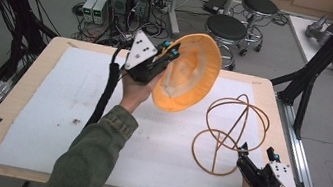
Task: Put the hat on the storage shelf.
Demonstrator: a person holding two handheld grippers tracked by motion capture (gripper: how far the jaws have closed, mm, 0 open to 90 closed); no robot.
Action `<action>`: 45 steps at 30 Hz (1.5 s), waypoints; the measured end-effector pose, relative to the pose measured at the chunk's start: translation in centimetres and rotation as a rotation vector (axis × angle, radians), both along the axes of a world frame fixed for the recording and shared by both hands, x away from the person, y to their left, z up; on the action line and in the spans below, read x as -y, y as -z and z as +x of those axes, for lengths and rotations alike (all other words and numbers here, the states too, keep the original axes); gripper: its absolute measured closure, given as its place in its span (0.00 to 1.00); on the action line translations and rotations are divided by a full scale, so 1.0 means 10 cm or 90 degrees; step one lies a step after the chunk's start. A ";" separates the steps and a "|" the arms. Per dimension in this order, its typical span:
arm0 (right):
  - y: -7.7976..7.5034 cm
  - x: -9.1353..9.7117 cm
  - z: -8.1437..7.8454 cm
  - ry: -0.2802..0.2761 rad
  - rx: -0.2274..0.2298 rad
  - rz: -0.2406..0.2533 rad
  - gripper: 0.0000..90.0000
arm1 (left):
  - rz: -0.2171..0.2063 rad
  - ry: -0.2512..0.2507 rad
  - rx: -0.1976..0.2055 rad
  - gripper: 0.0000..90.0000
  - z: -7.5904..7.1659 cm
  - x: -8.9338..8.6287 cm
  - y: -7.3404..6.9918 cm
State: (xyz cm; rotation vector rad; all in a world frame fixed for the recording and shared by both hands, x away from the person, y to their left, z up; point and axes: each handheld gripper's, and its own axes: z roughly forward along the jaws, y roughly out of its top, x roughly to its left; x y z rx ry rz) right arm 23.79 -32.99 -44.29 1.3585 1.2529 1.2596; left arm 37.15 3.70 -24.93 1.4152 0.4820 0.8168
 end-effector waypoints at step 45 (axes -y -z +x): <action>0.00 0.11 -0.07 0.019 0.003 0.035 0.14 | 0.139 0.346 0.109 0.97 -0.98 1.39 -0.03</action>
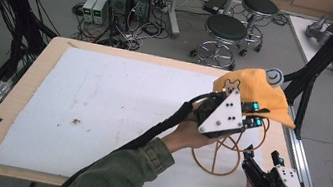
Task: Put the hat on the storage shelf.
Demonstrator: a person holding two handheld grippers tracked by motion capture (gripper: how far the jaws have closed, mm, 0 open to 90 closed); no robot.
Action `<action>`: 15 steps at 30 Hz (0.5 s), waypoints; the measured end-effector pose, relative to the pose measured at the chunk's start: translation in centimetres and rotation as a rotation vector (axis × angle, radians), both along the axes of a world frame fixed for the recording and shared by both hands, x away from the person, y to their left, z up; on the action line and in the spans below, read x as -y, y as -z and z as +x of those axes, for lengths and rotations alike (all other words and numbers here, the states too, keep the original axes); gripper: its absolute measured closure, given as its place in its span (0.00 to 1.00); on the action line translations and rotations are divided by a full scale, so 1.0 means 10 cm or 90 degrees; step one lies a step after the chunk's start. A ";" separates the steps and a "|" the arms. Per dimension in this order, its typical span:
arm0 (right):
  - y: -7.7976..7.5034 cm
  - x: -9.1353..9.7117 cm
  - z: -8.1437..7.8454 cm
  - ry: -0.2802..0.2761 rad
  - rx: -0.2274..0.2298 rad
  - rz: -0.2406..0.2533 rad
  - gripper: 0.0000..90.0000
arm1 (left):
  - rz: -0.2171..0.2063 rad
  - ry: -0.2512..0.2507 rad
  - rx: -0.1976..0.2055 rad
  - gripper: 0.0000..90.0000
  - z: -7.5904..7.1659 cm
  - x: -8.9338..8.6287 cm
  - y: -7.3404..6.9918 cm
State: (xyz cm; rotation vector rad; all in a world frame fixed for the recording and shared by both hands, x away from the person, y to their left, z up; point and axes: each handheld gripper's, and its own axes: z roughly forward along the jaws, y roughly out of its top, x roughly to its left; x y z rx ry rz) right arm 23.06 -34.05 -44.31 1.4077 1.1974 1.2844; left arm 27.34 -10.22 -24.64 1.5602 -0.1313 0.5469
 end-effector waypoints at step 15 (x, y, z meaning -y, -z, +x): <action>0.00 0.01 0.03 0.004 0.006 0.013 0.14 | 0.104 0.055 -0.006 0.97 -0.15 -0.01 0.50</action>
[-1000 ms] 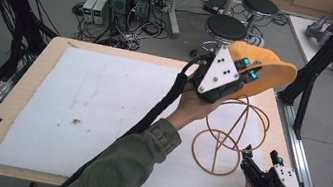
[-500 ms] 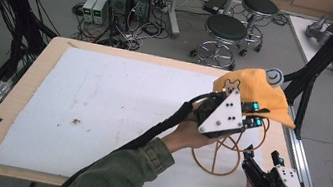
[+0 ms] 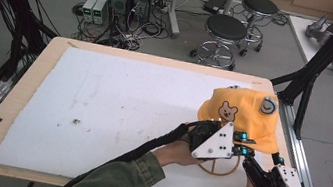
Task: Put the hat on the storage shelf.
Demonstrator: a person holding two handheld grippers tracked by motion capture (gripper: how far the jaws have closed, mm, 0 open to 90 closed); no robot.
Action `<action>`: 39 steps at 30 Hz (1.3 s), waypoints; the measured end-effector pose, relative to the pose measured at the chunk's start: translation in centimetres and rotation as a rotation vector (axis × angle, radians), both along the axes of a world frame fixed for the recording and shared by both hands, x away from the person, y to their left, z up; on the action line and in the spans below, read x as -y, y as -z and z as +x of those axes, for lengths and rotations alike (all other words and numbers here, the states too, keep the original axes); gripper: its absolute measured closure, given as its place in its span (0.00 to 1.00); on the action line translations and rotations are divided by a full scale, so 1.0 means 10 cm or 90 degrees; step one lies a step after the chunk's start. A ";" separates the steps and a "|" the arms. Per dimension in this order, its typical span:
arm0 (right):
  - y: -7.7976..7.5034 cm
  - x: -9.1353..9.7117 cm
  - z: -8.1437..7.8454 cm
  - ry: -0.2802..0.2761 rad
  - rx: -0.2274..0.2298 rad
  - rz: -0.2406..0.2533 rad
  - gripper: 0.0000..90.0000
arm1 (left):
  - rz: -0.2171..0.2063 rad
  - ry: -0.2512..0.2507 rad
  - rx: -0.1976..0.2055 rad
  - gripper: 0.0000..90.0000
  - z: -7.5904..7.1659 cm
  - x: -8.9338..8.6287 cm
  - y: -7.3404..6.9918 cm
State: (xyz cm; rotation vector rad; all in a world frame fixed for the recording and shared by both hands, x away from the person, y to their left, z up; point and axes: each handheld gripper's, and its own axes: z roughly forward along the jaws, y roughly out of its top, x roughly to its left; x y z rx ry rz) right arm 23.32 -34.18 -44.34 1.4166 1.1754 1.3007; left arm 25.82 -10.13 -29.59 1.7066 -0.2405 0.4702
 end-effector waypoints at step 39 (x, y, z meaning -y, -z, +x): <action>0.01 -0.04 0.02 -0.011 -0.009 -0.020 0.14 | 0.030 0.008 0.008 0.49 -0.13 -0.10 0.27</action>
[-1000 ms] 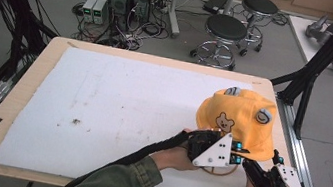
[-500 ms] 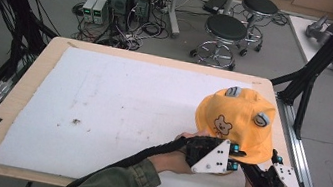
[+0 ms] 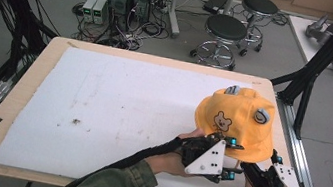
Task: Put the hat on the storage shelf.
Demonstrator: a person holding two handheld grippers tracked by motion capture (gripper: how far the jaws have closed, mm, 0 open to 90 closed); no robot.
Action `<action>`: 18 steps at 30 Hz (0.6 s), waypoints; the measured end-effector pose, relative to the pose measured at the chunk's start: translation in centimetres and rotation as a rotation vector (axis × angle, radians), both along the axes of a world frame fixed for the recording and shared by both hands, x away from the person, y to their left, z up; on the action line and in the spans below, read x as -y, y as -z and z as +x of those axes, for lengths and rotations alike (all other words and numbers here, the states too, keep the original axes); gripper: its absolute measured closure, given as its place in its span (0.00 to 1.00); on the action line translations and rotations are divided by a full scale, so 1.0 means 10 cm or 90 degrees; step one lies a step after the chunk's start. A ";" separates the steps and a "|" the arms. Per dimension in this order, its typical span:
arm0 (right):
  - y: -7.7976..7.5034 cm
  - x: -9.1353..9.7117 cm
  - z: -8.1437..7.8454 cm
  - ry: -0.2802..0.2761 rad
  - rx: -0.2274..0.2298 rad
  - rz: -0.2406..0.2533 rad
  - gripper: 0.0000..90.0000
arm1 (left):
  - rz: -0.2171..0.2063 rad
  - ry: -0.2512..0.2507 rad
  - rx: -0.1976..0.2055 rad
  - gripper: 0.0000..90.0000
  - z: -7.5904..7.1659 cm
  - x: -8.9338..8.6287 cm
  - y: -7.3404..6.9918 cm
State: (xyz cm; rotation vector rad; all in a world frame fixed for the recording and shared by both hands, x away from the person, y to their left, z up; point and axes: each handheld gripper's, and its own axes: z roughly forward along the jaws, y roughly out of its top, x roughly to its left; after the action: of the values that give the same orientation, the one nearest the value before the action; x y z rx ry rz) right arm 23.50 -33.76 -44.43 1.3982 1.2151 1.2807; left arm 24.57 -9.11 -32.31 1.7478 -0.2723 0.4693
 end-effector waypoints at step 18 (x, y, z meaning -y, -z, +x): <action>0.00 -0.02 0.01 -0.001 -0.003 0.000 0.14 | -0.137 -0.034 -0.109 0.39 0.22 -0.63 -0.21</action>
State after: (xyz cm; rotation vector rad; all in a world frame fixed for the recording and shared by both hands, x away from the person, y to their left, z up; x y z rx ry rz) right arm 23.59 -33.57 -44.47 1.4013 1.2195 1.2801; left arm 26.80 -2.85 -30.24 1.5764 -0.0514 0.3711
